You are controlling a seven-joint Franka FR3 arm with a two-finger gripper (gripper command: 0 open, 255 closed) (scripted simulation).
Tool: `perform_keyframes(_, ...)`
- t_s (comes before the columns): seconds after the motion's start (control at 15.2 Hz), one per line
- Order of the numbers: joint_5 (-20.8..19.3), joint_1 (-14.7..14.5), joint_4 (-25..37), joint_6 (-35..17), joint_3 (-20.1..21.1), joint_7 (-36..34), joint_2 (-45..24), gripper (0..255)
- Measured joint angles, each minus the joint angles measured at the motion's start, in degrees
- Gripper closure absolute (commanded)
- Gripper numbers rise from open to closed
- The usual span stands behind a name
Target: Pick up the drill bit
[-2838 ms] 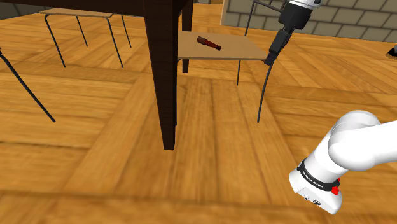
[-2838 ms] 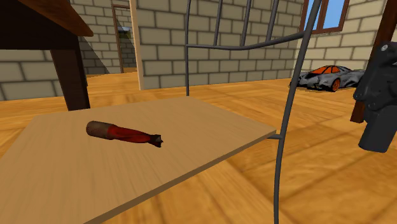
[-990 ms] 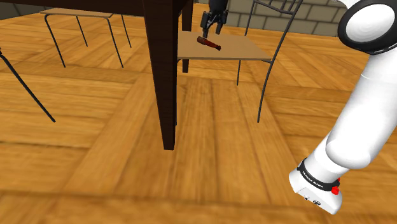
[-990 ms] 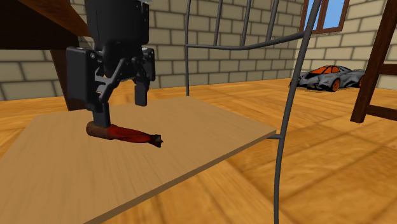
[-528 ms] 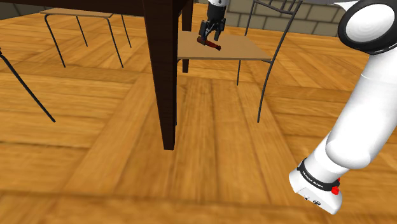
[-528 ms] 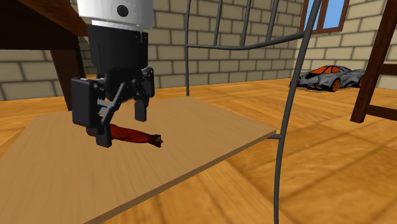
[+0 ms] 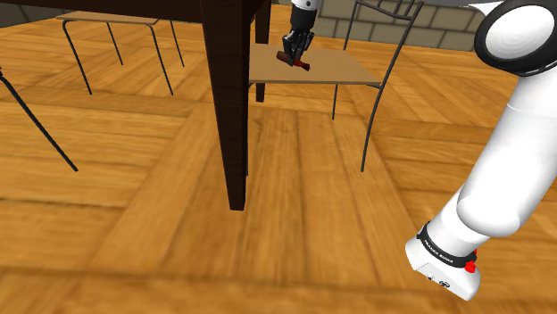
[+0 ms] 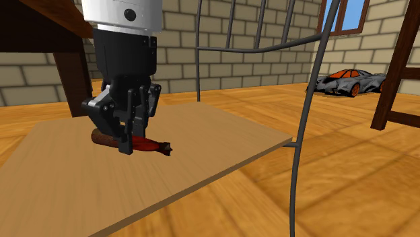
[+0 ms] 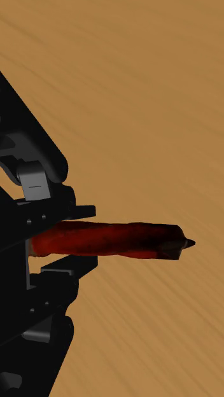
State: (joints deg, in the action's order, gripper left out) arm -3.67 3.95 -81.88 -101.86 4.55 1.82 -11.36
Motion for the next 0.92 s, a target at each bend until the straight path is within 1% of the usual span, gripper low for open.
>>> perform_keyframes(0.2,0.00,0.00,-0.08,-0.04,0.00,-0.01,0.05,255)
perform_keyframes(0.33,-0.02,-0.05,1.07,0.94,0.02,-0.02,-0.15,255)
perform_keyframes(0.59,-0.07,-0.17,5.07,4.13,0.07,0.06,-0.94,255)
perform_keyframes(0.92,-0.16,-0.19,11.55,8.73,0.02,0.43,-2.82,255)
